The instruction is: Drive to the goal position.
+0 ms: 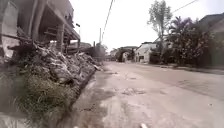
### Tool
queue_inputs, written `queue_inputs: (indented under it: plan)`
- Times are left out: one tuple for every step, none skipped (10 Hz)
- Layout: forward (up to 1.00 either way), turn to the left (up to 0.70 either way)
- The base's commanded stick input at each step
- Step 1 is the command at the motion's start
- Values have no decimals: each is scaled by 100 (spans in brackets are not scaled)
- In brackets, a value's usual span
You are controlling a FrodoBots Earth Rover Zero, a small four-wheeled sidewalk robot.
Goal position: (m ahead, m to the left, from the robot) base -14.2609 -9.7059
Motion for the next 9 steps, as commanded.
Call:
queue_inputs:
  plan:
    - [5, 0]
    - [4, 0]
    - [5, 0]
    - [5, 0]
    - [4, 0]
    - [4, 0]
    - [4, 0]
    - [4, 0]
    - [4, 0]
